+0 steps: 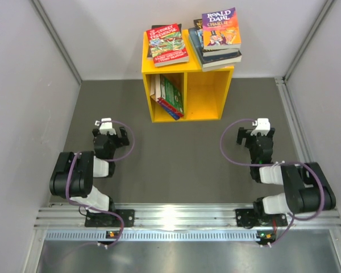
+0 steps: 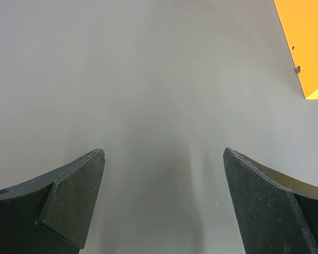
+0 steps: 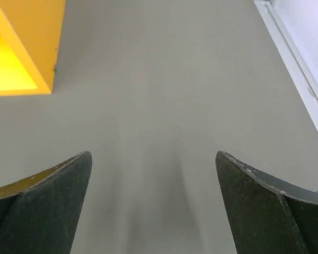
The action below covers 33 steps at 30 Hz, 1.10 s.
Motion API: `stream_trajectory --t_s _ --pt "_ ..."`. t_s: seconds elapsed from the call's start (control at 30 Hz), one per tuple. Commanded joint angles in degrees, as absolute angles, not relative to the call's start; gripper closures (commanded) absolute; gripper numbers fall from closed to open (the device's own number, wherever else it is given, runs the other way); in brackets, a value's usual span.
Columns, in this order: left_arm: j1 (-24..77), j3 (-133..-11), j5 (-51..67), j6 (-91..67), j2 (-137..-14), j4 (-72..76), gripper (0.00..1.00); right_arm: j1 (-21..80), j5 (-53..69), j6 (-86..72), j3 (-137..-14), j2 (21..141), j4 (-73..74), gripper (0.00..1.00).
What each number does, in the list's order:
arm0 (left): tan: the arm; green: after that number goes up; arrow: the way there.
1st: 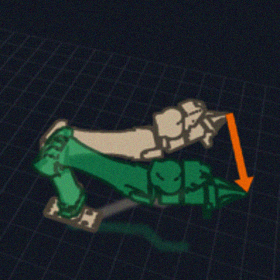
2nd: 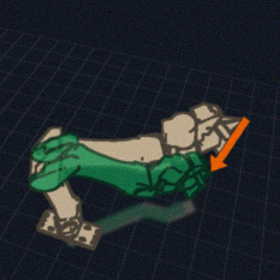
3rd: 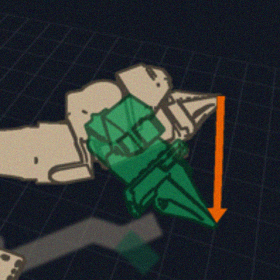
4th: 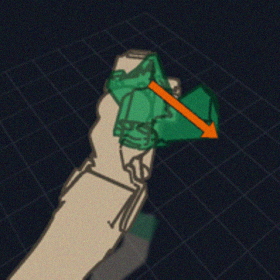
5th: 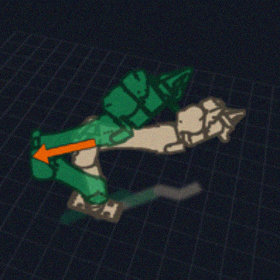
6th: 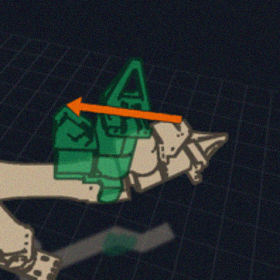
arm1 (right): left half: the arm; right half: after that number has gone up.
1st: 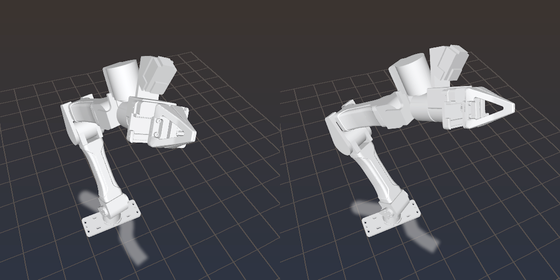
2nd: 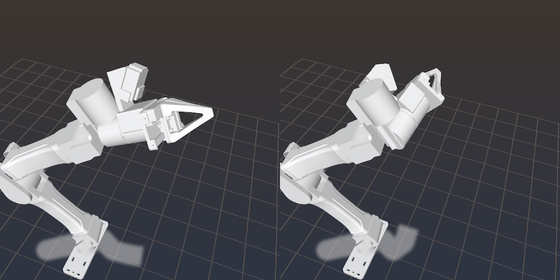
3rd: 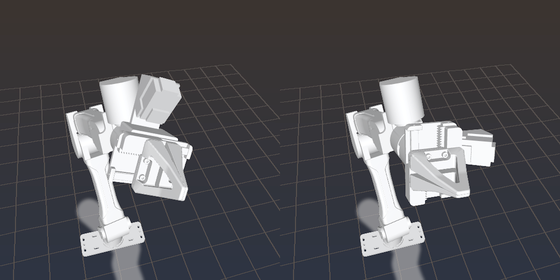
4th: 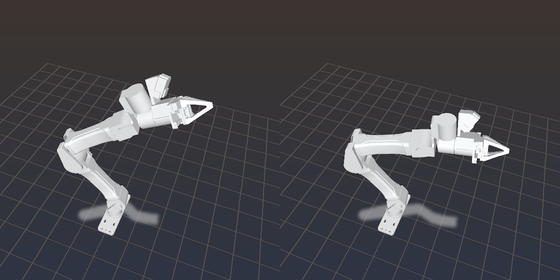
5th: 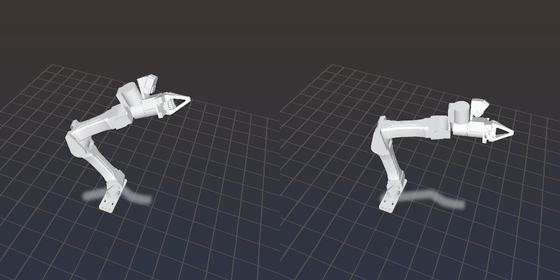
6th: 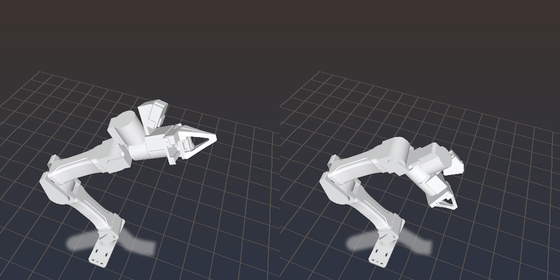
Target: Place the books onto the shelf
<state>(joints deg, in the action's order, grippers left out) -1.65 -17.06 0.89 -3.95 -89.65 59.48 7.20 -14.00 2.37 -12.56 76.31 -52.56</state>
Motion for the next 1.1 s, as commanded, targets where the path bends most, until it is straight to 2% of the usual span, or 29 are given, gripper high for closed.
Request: stream_trajectory --t_s 0.0,0.1,0.3,1.07 --pt "-1.6 -18.4 2.2 -2.9 -89.8 61.8 0.02 2.7 -3.4 3.3 -9.9 83.4 -74.4 0.00" --pt "-1.6 -18.4 2.3 -2.9 -89.8 61.8 0.01 1.4 -9.7 -1.5 -11.3 82.3 -71.6 0.00" --pt "-1.5 -18.4 2.1 -2.9 -89.8 61.8 0.01 1.3 -8.4 -1.0 -14.0 82.9 -67.3 0.00" --pt "-1.5 -18.4 2.2 -3.0 -89.9 61.7 0.01 1.5 -8.3 -0.6 -14.2 82.9 -67.3 0.00"
